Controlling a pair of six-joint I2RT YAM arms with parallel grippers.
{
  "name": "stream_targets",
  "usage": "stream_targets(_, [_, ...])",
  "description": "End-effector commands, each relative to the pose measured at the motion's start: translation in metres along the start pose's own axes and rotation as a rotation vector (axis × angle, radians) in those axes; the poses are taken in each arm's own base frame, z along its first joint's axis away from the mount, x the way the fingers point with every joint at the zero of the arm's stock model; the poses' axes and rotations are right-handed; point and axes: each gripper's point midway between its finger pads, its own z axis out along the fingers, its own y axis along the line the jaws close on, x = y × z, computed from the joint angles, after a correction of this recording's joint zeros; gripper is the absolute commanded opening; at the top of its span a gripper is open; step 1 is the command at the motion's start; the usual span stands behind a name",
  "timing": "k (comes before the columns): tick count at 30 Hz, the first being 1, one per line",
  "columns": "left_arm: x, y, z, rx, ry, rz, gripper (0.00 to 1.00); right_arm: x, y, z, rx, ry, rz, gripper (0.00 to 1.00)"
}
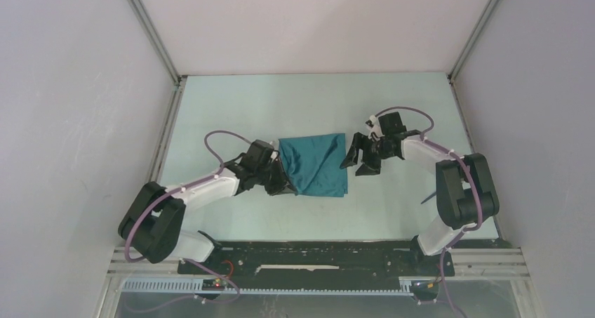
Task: Fold the napkin into a case and place the utensils inside
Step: Smooth out the square-folded napkin at the center of the board.
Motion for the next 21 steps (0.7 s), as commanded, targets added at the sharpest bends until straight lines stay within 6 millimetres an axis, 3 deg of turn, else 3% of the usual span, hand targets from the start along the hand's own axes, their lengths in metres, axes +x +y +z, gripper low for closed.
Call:
stream_targets(1, [-0.028,-0.014,-0.022,-0.011,-0.105,0.079,0.00,0.001,0.018,-0.003,-0.050,-0.035,0.065,0.78])
stream_targets(4, [-0.042,-0.003,-0.031,-0.051,-0.143,0.089,0.00,0.007,0.020,0.002,-0.077,-0.026,0.153,0.76])
stream_targets(10, [-0.049,0.023,-0.023,-0.105,-0.118,0.085,0.00,0.015,0.029,0.010,-0.126,-0.017,0.223,0.71])
stream_targets(18, [-0.069,0.052,-0.022,-0.143,-0.166,0.042,0.00,0.025,0.027,0.024,-0.118,0.012,0.253,0.70])
stream_targets(21, [-0.069,0.057,-0.018,-0.148,-0.155,0.035,0.00,0.024,0.023,0.029,-0.106,0.010,0.260,0.65])
